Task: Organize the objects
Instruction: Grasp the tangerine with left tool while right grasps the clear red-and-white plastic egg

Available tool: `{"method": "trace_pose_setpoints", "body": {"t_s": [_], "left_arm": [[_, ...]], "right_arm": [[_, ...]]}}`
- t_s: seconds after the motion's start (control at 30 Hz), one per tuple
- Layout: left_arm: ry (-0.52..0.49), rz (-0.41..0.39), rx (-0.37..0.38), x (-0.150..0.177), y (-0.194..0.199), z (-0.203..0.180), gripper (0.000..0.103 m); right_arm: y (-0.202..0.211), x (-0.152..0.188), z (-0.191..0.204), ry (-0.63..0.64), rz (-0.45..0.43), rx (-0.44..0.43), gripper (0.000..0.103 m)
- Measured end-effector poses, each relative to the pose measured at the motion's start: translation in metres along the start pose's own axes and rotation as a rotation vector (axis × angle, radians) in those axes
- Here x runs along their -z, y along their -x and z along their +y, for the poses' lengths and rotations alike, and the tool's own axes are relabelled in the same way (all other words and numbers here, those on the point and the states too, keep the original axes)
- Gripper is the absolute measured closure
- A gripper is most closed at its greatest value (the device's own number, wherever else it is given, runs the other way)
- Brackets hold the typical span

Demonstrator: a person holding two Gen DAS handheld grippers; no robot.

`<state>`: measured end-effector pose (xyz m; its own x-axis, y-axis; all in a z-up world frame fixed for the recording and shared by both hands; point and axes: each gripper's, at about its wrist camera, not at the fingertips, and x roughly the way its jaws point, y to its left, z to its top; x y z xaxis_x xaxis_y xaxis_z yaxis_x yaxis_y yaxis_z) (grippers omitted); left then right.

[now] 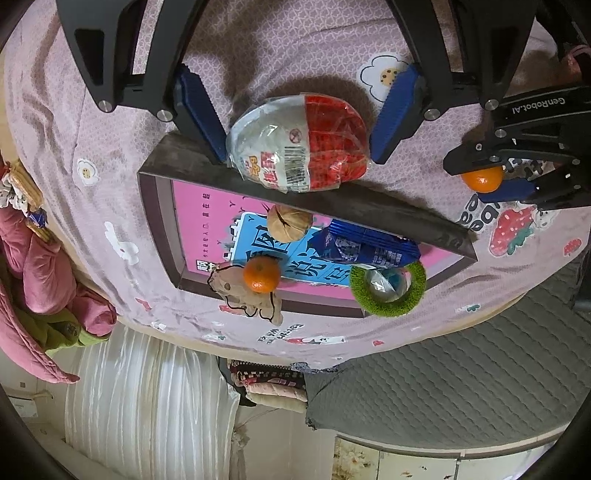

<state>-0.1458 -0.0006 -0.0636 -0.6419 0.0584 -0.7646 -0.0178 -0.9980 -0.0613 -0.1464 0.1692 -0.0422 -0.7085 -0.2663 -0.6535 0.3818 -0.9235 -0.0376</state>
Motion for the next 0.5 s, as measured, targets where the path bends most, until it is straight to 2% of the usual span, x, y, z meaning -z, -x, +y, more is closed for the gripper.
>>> {"method": "trace_pose_setpoints", "body": {"t_s": [0.03, 0.2, 0.5], "left_arm": [[0.002, -0.003, 0.017, 0.000, 0.002, 0.000, 0.067], [0.010, -0.006, 0.034, 0.002, 0.004, 0.002, 0.067], [0.037, -0.032, 0.035, -0.001, 0.016, 0.008, 0.068]], "right_arm": [[0.000, 0.000, -0.001, -0.006, -0.003, -0.004, 0.025], [0.006, -0.001, -0.005, -0.045, -0.021, -0.050, 0.025], [0.020, -0.004, -0.004, -0.054, -0.072, -0.067, 0.025]]}}
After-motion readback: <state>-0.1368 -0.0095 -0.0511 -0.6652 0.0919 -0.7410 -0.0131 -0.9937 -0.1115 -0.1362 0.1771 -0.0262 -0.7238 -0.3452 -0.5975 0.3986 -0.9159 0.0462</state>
